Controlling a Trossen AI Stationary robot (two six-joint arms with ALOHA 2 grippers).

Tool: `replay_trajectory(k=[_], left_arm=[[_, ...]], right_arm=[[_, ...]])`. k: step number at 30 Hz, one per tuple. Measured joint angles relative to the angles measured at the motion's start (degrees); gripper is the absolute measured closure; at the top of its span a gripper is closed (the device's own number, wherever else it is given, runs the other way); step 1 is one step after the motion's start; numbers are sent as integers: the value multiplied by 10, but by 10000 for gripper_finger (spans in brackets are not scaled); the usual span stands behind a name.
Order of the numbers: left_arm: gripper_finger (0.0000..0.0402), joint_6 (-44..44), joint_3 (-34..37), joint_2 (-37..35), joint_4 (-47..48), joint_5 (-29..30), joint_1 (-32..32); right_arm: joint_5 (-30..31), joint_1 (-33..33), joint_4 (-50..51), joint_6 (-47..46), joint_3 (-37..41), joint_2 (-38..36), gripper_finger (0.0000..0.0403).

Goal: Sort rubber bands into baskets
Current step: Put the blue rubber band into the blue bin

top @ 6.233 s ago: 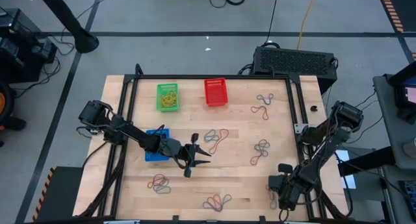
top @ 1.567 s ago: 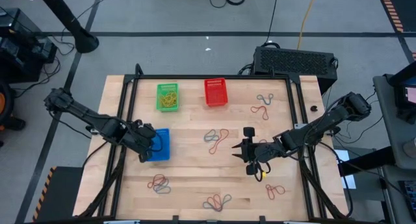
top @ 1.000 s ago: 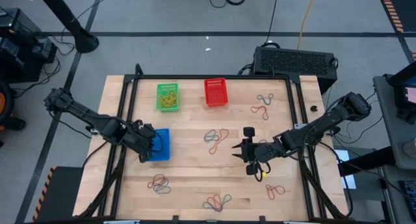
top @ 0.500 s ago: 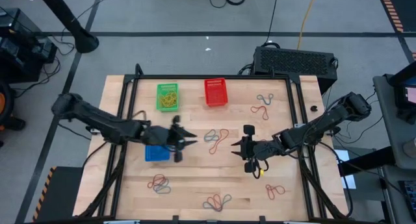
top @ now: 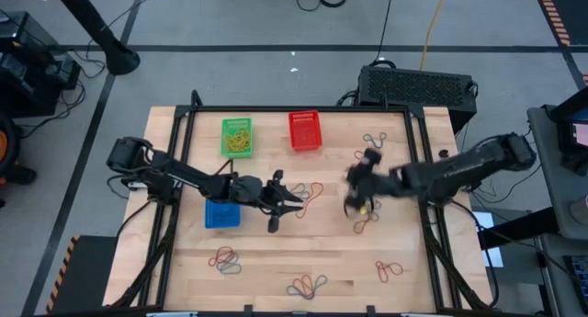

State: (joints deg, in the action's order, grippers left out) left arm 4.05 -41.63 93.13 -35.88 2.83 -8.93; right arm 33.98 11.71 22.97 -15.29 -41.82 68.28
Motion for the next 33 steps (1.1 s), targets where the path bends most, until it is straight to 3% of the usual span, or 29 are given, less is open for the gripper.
replay_trajectory(k=[6, 10, 13, 19, 33], left_arm=[[302, 0, 0, 4, -3, 0, 0], [302, -1, 0, 4, -2, 1, 0], [302, -4, 0, 4, 4, 0, 0], [302, -4, 0, 4, 20, -13, -1], [302, -5, 0, 4, 41, -13, -1]], right_arm=[[-49, -248, 119, -65, 0, -35, 288], [-134, -392, 107, -13, 0, 3, 288], [-170, -463, 62, -8, 0, 48, 289], [-220, -525, 44, 26, 0, 125, 289], [-221, -560, 39, 59, -1, 216, 289]])
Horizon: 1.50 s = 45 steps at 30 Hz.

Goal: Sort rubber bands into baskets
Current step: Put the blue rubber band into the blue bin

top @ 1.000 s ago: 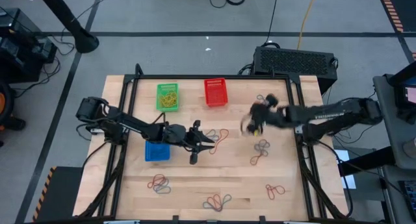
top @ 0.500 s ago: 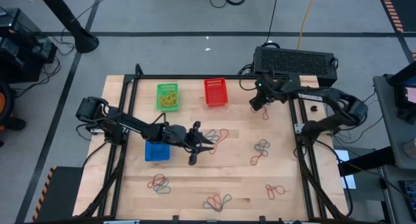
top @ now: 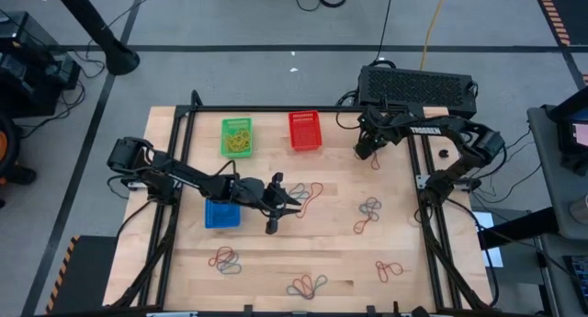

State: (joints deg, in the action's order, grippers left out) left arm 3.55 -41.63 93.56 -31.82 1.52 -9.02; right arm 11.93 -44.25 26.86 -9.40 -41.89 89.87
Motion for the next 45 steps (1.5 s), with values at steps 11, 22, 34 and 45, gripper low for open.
replay_trajectory(k=[11, 22, 34, 45], left_arm=[[302, -10, 0, 0, -1, 0, 0], [302, -29, 0, 0, -2, 0, 0], [302, -30, 0, 62, -131, 0, 0], [302, -25, 0, 153, -320, 50, 0]], right_arm=[[-18, -26, -2, 47, 0, 5, 395], [-50, 0, 3, 30, 3, -91, 401], [-181, 228, -138, -81, 2, -211, 402], [-135, 443, -362, -138, 2, -179, 403]])
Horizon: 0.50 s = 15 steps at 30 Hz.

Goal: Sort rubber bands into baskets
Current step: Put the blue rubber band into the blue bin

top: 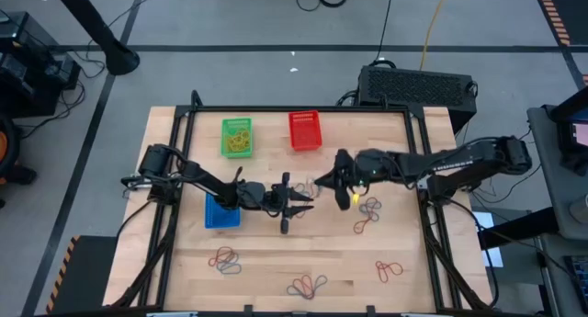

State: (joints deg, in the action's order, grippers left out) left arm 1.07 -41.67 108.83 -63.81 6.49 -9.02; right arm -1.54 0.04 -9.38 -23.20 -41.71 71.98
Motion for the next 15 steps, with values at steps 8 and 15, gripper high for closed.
replay_trajectory(k=[8, 15], left_arm=[[302, -3, -1, 6, -15, 1, 0], [302, -4, -1, 6, -14, 0, 0]], right_arm=[[2, 63, -82, -19, 0, 55, 403], [3, 79, -118, -35, 0, 92, 402]])
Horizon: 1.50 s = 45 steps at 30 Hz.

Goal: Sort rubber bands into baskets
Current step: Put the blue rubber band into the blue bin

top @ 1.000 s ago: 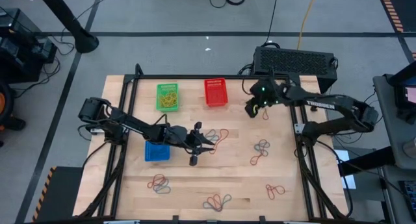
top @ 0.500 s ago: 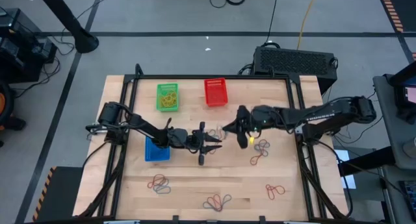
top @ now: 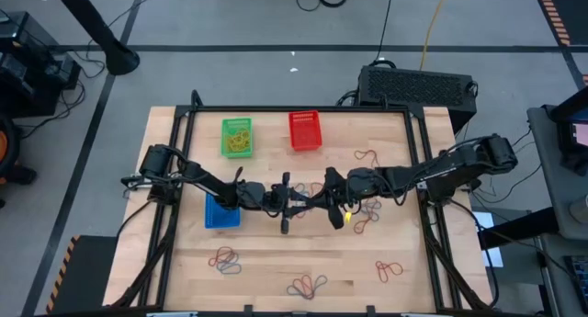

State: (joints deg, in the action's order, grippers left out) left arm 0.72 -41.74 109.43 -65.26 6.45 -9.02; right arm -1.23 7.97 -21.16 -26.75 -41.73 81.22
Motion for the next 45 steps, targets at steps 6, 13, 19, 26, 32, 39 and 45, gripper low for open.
replay_trajectory(k=[6, 13, 19, 26, 32, 39, 45], left_arm=[[302, 0, 0, 0, -2, -4, 0], [306, 3, 0, 0, 0, -25, 0], [379, 3, 0, 0, 6, -31, 0], [396, 3, 0, 0, 13, -33, 0], [397, 3, 0, 0, 27, -33, 0], [398, 3, 0, -107, 258, -35, -7], [399, 14, 0, -285, 562, -10, -41]], right_arm=[[3, 0, -8, 0, 0, 13, 402], [26, -1, -10, 21, 0, 9, 402], [27, -1, -2, 32, 0, 9, 402], [25, -1, 34, 37, 0, 9, 394], [25, -1, 43, 55, 0, 10, 357], [24, 4, 98, 63, 0, 9, 316], [27, 16, 117, 71, 0, 13, 305]])
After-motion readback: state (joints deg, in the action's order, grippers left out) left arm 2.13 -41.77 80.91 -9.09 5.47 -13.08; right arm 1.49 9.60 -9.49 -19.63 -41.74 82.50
